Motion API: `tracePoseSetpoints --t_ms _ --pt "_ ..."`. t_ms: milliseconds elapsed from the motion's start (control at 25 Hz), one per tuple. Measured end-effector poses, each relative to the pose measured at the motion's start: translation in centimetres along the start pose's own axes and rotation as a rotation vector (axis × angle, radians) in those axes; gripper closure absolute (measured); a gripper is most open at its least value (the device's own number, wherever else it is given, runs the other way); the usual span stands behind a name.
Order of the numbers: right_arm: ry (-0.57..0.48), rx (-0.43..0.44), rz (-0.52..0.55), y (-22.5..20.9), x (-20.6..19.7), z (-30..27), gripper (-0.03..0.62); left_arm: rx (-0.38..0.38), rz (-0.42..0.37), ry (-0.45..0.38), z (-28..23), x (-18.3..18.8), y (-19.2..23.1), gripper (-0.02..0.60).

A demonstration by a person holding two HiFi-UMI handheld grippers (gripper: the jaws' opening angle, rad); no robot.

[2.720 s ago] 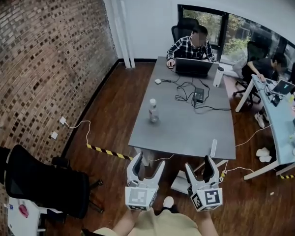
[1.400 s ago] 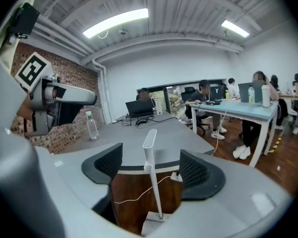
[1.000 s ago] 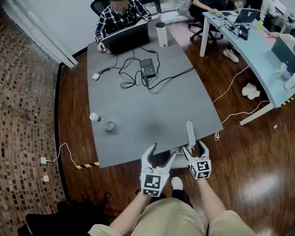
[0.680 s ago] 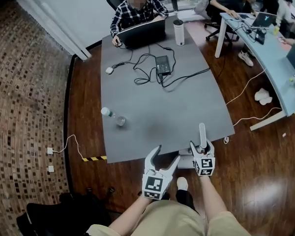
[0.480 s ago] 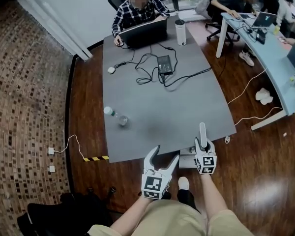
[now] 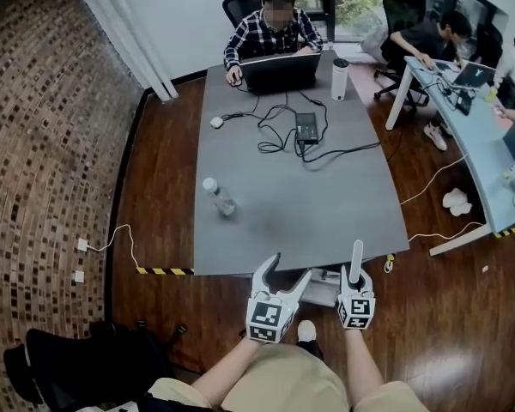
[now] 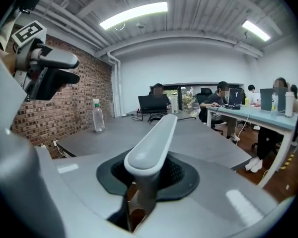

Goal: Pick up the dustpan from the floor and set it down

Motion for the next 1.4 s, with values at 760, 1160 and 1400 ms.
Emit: tracePoseSetpoints --t_ms 760,1160,1400 --pt "-0.234 0.110 0.113 8.7 14.0 8.0 0.537 0.150 -0.118 -0.129 10.2 3.7 3.7 0.262" --pt "-0.239 0.142 0.111 11.2 20.3 9.9 0.537 0.268 -0.087 -0.275 15.4 8.8 8.1 0.264" --pt "-0.233 0.156 0.085 10.8 23.0 10.1 0.539 0.353 -0.028 -0.273 17.7 8.0 11.1 0.264"
Point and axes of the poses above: the fingertips, and each gripper's own axes: z backward along the fingers, y to its left, x out of its top, the point moved 4 cm from there along z, backward along the fingers, and after that the axes turned 1 degree about -x, right-handed, at the moved point
